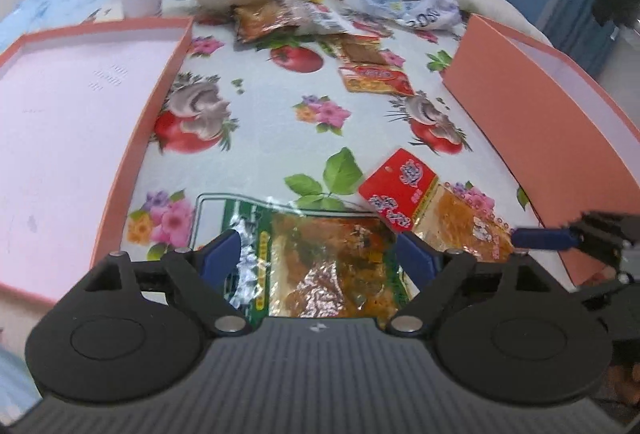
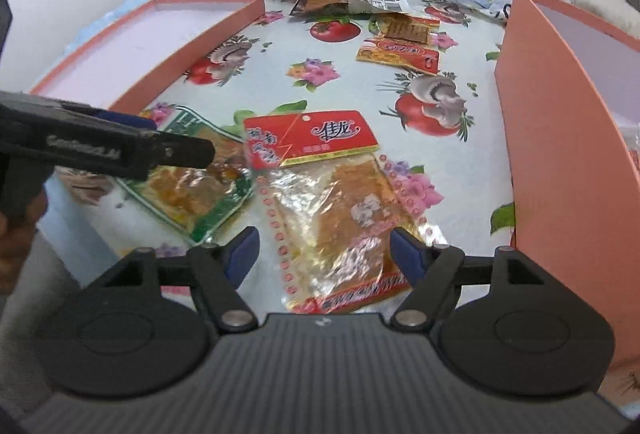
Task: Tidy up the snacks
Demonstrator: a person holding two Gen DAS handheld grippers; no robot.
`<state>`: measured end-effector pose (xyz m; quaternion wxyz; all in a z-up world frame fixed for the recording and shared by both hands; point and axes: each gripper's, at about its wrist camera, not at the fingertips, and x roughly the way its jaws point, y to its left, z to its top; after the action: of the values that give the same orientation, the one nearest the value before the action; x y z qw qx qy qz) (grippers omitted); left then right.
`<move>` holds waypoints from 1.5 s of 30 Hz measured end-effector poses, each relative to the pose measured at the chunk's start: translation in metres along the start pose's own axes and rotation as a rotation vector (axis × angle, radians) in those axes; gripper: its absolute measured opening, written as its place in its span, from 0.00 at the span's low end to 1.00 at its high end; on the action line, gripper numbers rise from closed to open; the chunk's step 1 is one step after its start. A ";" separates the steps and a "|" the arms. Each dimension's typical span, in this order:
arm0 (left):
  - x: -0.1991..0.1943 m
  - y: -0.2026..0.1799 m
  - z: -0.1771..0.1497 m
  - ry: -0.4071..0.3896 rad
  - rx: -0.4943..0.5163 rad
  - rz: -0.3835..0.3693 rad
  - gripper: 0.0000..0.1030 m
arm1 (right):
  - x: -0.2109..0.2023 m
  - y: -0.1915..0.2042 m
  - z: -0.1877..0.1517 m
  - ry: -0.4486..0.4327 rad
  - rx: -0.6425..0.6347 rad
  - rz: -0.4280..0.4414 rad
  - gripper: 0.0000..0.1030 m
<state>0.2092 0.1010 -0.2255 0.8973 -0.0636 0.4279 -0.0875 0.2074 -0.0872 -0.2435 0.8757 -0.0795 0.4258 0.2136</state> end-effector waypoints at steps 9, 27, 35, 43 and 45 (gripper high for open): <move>0.026 -0.012 -0.006 0.077 0.106 -0.035 0.94 | 0.021 -0.013 -0.003 0.025 -0.022 -0.044 0.85; 0.028 -0.030 -0.015 0.061 0.150 0.037 0.62 | 0.010 -0.017 0.003 0.034 0.067 -0.055 0.35; 0.019 -0.030 -0.014 0.055 0.054 0.019 0.48 | -0.009 -0.026 0.007 0.003 0.196 -0.044 0.32; -0.004 -0.030 -0.008 0.024 -0.040 0.041 0.41 | -0.040 -0.026 0.015 -0.055 0.251 -0.038 0.32; -0.012 -0.032 -0.005 0.009 -0.050 0.047 0.40 | -0.049 -0.027 0.016 -0.068 0.266 -0.036 0.32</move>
<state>0.1947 0.0723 -0.2132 0.8953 -0.0755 0.4354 -0.0558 0.2038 -0.1209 -0.1968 0.8960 0.0372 0.4190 0.1421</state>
